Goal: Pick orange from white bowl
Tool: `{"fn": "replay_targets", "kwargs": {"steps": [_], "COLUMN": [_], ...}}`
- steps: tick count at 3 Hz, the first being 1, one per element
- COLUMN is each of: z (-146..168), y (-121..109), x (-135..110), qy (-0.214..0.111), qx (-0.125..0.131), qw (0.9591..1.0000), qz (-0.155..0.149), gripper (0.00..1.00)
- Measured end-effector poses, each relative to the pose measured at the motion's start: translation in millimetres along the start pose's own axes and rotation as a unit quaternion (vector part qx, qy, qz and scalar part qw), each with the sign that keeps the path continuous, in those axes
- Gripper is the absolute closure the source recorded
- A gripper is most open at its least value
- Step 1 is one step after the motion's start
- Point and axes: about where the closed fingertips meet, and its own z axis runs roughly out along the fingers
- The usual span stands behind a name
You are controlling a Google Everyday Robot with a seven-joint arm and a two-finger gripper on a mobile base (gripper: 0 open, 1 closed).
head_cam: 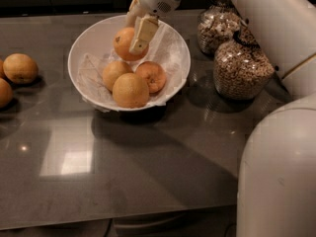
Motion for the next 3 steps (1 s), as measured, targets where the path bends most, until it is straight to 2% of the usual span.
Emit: {"fn": "replay_targets", "kwargs": {"steps": [3], "z": [-28], "y": [-3], "x": [-7], "qy": [0.000], "qx": [0.024], "qw": [0.9997], "qz": [0.002], "gripper": [1.00]}}
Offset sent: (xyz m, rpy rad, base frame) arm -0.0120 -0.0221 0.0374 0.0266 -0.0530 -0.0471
